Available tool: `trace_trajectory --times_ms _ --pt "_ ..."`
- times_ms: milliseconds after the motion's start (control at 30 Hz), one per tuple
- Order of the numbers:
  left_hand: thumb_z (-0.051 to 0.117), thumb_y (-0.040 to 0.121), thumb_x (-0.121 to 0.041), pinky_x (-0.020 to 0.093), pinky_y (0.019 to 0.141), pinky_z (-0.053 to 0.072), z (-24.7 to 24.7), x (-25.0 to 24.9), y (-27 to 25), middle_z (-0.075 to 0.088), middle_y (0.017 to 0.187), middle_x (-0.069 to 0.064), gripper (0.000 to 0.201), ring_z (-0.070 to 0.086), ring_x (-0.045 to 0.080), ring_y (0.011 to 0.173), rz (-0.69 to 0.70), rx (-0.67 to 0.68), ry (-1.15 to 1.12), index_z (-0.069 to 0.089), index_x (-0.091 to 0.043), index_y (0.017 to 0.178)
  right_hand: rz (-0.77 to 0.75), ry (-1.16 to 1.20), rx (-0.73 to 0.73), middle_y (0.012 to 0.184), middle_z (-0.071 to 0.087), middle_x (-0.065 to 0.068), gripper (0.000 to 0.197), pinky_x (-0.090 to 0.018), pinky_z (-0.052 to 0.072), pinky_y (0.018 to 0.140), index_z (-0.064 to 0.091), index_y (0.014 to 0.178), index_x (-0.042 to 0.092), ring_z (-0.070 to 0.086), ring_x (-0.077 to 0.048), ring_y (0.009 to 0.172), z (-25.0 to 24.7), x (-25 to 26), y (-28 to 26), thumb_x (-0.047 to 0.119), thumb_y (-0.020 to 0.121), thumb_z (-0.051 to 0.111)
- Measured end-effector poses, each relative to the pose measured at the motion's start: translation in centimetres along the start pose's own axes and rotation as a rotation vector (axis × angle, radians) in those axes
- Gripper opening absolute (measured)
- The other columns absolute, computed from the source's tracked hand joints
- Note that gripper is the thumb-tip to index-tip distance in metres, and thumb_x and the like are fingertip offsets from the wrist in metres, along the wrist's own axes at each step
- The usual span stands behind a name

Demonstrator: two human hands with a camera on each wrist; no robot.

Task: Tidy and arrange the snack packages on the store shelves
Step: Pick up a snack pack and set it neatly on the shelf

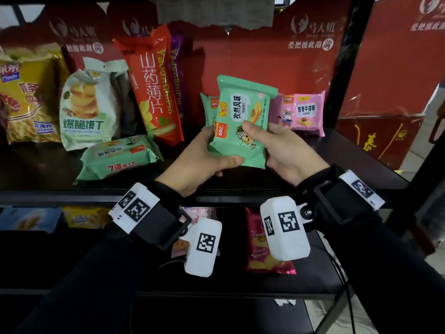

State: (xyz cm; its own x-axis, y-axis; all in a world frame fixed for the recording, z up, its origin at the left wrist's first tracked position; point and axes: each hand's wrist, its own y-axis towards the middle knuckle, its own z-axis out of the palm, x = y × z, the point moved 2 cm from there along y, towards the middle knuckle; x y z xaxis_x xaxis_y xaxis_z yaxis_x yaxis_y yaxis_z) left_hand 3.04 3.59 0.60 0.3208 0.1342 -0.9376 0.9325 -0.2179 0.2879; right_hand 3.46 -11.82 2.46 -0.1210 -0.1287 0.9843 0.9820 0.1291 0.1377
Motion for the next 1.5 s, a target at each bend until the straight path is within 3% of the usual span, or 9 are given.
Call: trace_trajectory --times_ms 167,300,567,767,900,1033,1200,1400,1500 --pt "0.066 0.074 -0.053 0.026 0.078 0.057 -0.4 -0.8 -0.2 0.069 0.113 -0.011 0.053 0.066 0.005 0.104 -0.021 0.018 -0.077 0.057 -0.028 0.119 -0.061 -0.016 0.006 0.108 0.071 -0.008 0.039 -0.036 0.054 0.090 0.060 0.121 0.005 0.068 -0.021 0.100 0.0 0.2 -0.3 0.014 0.084 0.068" --pt "0.062 0.092 -0.029 0.028 0.076 0.058 -0.7 -1.0 -0.1 0.073 0.105 -0.003 0.027 0.070 0.009 0.094 -0.009 -0.073 -0.127 0.060 -0.019 0.117 -0.094 -0.004 0.063 0.117 0.067 -0.011 0.044 -0.040 0.051 0.097 0.053 0.127 0.003 0.065 -0.022 0.108 1.0 0.7 -0.5 0.010 0.086 0.065" --pt "0.070 0.081 -0.017 0.025 0.079 0.057 -2.2 -3.8 0.7 0.073 0.108 -0.001 0.036 0.070 0.013 0.098 0.023 -0.012 -0.228 0.062 -0.014 0.116 -0.136 -0.060 0.072 0.116 0.067 -0.008 0.039 -0.039 0.049 0.099 0.056 0.120 0.008 0.065 -0.019 0.107 1.5 1.7 -0.2 0.005 0.083 0.067" --pt "0.069 0.084 -0.006 0.023 0.070 0.057 -2.0 -3.6 1.2 0.073 0.103 0.000 0.037 0.071 0.011 0.088 0.028 -0.086 -0.178 0.061 -0.009 0.120 -0.194 0.003 0.064 0.098 0.072 0.001 0.016 -0.033 0.058 0.074 0.062 0.104 0.013 0.070 -0.012 0.088 1.3 3.0 0.0 0.015 0.089 0.062" --pt "0.067 0.084 -0.010 0.030 0.078 0.058 -1.5 -4.0 1.0 0.071 0.111 0.006 0.042 0.071 0.018 0.095 0.034 -0.041 -0.314 0.057 -0.007 0.125 -0.216 -0.049 -0.042 0.098 0.072 0.002 0.013 -0.047 0.048 0.095 0.066 0.099 0.015 0.067 -0.018 0.099 1.3 3.0 0.2 0.021 0.088 0.065" --pt "0.052 0.098 -0.017 0.036 0.087 0.056 -1.4 -4.8 1.2 0.067 0.117 0.016 0.034 0.068 0.026 0.101 0.044 -0.057 -0.433 0.055 0.001 0.126 -0.183 0.028 0.078 0.093 0.073 0.002 0.016 -0.030 0.058 0.070 0.064 0.105 0.013 0.071 -0.011 0.085 1.8 2.7 0.3 0.010 0.089 0.062" --pt "0.052 0.097 -0.012 0.040 0.088 0.056 -1.3 -4.6 1.4 0.069 0.105 0.013 0.017 0.068 0.025 0.092 0.050 -0.114 -0.512 0.062 -0.004 0.109 -0.166 0.071 -0.002 0.082 0.073 0.007 0.006 -0.026 0.056 0.064 0.065 0.093 0.017 0.070 -0.007 0.075 2.5 3.0 0.5 0.019 0.093 0.059" --pt "0.040 0.099 -0.049 0.039 0.081 0.058 -1.6 -4.7 1.2 0.063 0.128 0.008 0.052 0.062 0.022 0.114 -0.115 -0.018 -0.647 0.052 -0.015 0.136 -0.330 0.056 -0.155 0.085 0.071 -0.005 0.010 -0.030 0.057 0.068 0.063 0.084 0.011 0.068 -0.015 0.075 2.6 4.1 0.3 0.013 0.093 0.059" --pt "0.045 0.089 -0.065 0.063 0.104 0.030 -2.7 -4.1 1.0 0.026 0.151 0.028 0.082 0.023 0.039 0.142 -0.415 0.022 -0.802 0.031 -0.011 0.149 -0.546 -0.039 -0.186 0.109 0.067 -0.014 0.012 -0.041 0.051 0.095 0.066 0.101 0.010 0.063 -0.026 0.103 2.6 4.7 -0.1 0.007 0.092 0.058"
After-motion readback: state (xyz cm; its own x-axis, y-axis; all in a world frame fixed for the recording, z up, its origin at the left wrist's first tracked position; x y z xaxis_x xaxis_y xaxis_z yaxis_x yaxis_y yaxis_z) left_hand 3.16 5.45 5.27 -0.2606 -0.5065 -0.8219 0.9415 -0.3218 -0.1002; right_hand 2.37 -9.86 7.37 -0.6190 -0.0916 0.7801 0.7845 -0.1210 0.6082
